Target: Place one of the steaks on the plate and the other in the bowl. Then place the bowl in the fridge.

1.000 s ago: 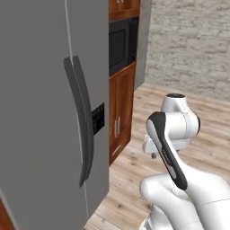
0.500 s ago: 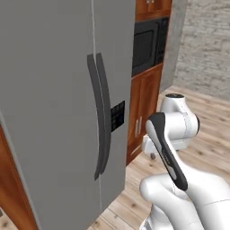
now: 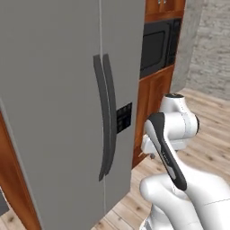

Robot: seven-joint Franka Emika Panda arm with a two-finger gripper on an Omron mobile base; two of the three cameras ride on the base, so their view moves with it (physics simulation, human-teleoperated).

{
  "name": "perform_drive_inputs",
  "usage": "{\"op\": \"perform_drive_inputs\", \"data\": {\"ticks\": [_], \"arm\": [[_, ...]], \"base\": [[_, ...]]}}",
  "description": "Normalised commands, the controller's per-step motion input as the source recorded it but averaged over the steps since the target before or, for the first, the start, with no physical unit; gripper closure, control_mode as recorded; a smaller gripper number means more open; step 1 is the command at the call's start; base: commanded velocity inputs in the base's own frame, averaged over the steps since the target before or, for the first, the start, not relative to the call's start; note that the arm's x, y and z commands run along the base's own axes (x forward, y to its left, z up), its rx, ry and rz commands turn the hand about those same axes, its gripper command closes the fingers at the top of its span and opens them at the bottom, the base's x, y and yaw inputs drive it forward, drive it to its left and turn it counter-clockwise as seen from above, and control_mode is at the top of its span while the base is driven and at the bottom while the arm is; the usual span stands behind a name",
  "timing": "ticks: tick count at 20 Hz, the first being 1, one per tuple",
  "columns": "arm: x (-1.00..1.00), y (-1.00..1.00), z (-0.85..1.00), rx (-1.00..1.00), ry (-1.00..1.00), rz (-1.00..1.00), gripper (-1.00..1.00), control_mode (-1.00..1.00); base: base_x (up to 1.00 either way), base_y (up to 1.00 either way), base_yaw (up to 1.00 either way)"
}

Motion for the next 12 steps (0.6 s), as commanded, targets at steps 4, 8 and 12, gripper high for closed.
{"op": "perform_drive_inputs", "data": {"ticks": [4, 8, 12], "arm": [[0.00, 0.00, 0.00, 0.00, 0.00, 0.00, -1.00, 1.00], [0.00, 0.00, 0.00, 0.00, 0.00, 0.00, -1.00, 1.00], [0.00, 0.00, 0.00, 0.00, 0.00, 0.00, -1.00, 1.00]], "base": [[0.53, -0.12, 0.22], [0.21, 0.00, 0.11], [0.07, 0.00, 0.32]]}}
